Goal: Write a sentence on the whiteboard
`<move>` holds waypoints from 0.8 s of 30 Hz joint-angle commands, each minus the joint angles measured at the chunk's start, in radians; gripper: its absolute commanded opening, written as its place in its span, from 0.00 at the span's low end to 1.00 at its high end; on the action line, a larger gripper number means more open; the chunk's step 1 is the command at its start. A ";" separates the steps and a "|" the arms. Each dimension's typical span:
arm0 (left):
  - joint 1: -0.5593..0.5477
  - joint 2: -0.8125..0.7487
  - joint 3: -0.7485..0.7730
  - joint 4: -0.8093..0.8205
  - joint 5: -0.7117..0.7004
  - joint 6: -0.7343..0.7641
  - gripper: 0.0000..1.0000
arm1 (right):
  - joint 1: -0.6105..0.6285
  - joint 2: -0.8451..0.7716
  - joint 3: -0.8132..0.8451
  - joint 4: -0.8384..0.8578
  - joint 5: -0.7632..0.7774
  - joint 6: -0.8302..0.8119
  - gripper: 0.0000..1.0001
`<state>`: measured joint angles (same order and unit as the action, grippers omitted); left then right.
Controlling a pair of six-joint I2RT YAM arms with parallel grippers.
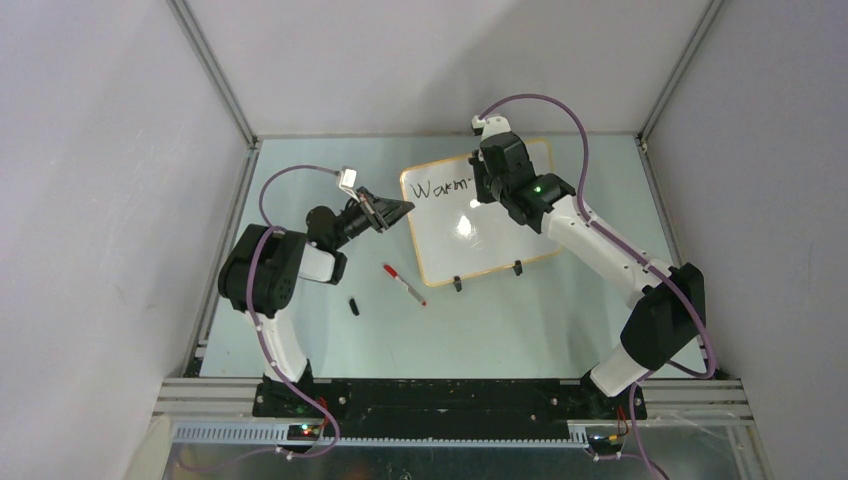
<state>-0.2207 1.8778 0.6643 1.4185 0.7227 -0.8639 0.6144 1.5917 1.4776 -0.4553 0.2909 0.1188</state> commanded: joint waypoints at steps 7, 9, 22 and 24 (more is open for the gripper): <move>-0.005 -0.001 0.021 0.014 0.022 0.049 0.00 | -0.011 -0.013 0.013 -0.004 0.059 -0.007 0.00; -0.005 0.000 0.021 0.015 0.021 0.049 0.00 | -0.012 -0.017 0.011 -0.003 0.059 -0.007 0.00; -0.006 0.000 0.019 0.019 0.021 0.046 0.00 | -0.015 -0.047 -0.005 0.006 0.044 -0.003 0.00; -0.005 0.001 0.021 0.017 0.021 0.046 0.00 | -0.016 -0.078 -0.025 0.020 0.037 0.000 0.00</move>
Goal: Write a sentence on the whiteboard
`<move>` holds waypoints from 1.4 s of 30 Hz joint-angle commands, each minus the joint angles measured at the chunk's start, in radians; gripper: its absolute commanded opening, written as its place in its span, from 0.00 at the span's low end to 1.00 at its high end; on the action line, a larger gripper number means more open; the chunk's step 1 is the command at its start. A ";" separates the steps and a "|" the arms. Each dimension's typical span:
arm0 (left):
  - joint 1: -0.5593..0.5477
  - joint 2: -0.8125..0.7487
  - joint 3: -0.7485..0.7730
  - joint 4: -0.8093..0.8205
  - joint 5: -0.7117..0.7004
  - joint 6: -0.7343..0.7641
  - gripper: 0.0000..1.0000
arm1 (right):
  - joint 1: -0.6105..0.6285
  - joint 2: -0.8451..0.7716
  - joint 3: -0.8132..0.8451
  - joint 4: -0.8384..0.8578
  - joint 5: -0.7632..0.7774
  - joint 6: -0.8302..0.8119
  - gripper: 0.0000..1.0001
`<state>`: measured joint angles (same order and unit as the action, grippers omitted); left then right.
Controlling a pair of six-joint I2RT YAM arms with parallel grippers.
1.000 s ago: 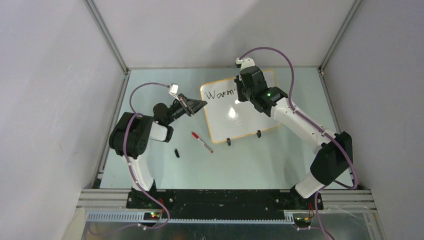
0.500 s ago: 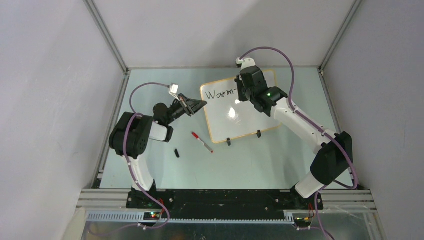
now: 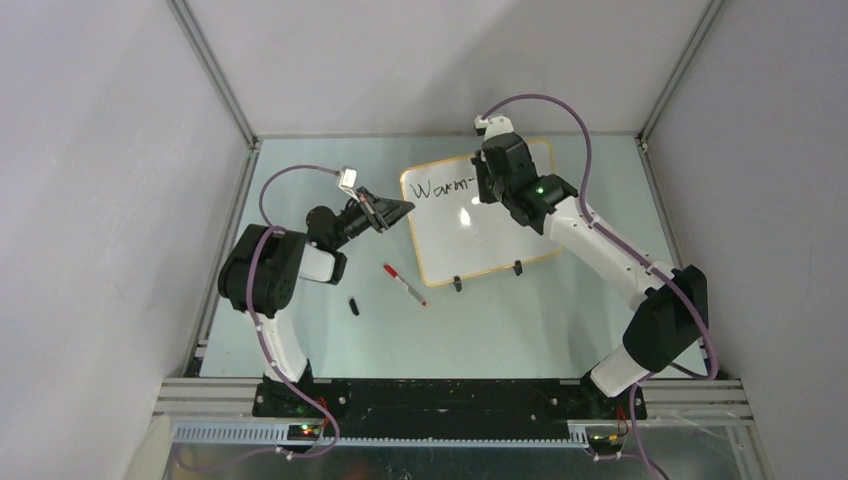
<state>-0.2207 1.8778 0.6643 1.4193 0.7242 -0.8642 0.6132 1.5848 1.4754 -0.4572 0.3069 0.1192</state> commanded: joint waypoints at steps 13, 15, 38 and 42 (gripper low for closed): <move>-0.006 0.001 0.021 0.020 0.020 0.045 0.00 | -0.030 -0.156 -0.093 0.102 -0.066 0.005 0.00; -0.005 0.003 0.021 0.020 0.020 0.044 0.00 | -0.029 -0.149 -0.093 0.110 -0.074 0.004 0.00; -0.004 0.012 0.028 0.039 0.024 0.026 0.00 | -0.029 -0.058 -0.043 0.115 -0.071 -0.006 0.00; -0.003 0.013 0.028 0.042 0.024 0.024 0.00 | -0.027 -0.047 -0.029 0.111 -0.066 -0.007 0.00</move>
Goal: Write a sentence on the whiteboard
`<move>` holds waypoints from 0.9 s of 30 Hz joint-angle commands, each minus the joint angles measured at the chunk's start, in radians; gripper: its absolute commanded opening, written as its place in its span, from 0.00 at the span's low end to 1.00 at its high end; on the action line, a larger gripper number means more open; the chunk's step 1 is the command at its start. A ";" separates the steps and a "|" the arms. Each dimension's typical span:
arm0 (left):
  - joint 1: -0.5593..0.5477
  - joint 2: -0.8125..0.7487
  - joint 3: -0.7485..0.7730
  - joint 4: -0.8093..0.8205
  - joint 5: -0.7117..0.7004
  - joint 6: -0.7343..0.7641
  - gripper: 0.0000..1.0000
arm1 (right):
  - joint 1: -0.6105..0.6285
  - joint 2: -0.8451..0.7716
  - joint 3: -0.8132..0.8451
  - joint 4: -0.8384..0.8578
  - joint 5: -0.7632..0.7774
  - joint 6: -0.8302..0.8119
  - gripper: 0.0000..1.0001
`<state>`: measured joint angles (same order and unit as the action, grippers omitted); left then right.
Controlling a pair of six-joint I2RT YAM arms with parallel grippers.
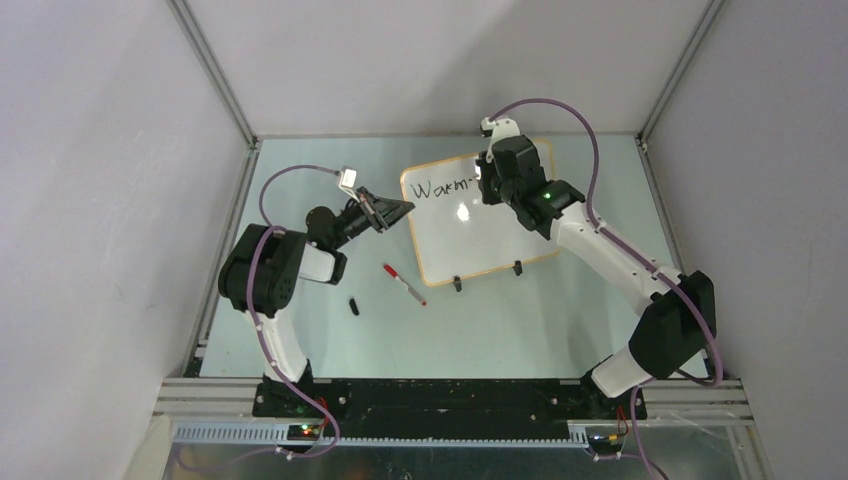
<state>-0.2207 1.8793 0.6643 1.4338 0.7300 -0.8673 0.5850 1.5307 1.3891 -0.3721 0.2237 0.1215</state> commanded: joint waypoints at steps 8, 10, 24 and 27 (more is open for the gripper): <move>-0.002 0.013 0.029 0.030 0.020 0.025 0.00 | 0.001 0.010 0.080 0.021 0.033 -0.015 0.00; -0.003 0.014 0.029 0.030 0.020 0.025 0.00 | 0.002 0.011 0.085 0.020 0.035 -0.017 0.00; -0.003 0.014 0.028 0.034 0.022 0.024 0.00 | -0.002 0.056 0.113 0.008 0.031 -0.019 0.00; -0.003 0.013 0.027 0.035 0.022 0.023 0.00 | -0.001 0.057 0.114 0.002 0.037 -0.019 0.00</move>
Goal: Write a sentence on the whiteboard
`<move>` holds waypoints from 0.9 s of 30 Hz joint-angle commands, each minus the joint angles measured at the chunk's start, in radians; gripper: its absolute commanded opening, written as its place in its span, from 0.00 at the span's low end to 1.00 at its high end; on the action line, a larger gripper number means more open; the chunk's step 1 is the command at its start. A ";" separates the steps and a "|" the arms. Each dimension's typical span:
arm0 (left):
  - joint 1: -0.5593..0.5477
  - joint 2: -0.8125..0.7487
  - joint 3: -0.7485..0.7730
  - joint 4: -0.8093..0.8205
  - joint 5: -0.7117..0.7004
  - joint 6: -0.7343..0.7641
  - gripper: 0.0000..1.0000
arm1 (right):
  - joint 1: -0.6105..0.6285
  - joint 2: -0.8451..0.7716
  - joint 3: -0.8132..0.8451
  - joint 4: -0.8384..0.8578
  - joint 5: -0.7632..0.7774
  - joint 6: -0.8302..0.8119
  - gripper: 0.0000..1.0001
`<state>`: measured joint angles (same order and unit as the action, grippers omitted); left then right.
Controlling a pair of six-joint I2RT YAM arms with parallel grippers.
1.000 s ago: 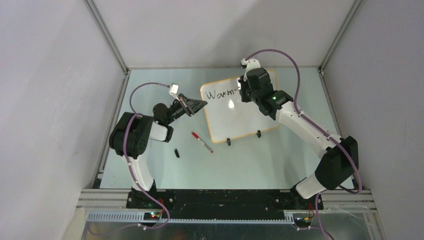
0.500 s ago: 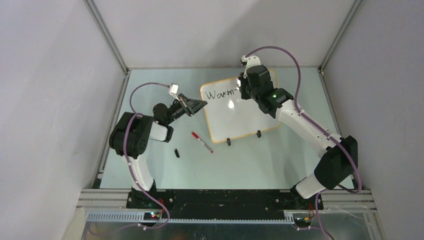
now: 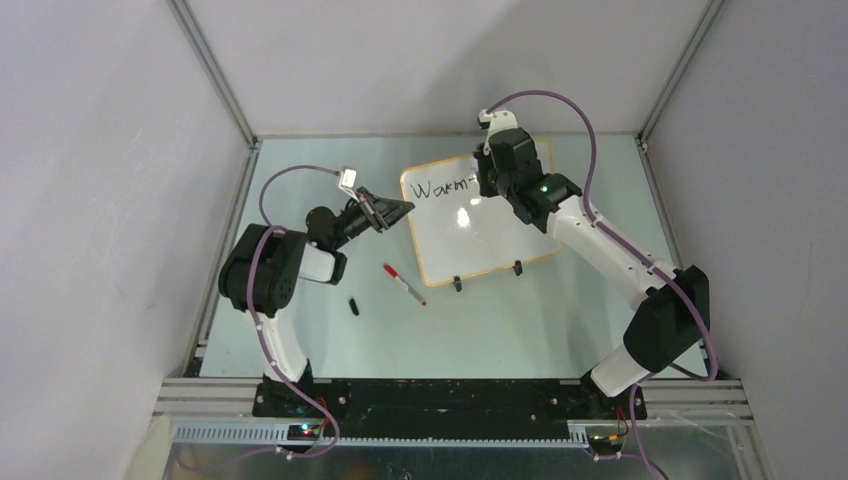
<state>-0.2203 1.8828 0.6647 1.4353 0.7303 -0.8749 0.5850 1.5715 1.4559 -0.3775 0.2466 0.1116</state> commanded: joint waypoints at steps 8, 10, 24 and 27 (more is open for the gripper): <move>-0.003 0.009 0.025 0.034 0.021 0.030 0.00 | -0.001 0.018 0.041 -0.018 0.021 -0.003 0.00; -0.004 0.009 0.026 0.034 0.022 0.030 0.00 | -0.001 0.018 0.042 -0.025 0.022 0.000 0.00; -0.002 0.007 0.022 0.041 0.020 0.027 0.00 | -0.005 -0.012 0.009 -0.039 0.025 0.003 0.00; -0.002 0.007 0.022 0.041 0.020 0.027 0.00 | -0.004 -0.015 0.006 -0.043 0.024 0.003 0.00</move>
<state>-0.2203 1.8832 0.6647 1.4357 0.7288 -0.8818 0.5850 1.5745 1.4628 -0.3992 0.2497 0.1120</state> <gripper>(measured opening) 0.023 0.139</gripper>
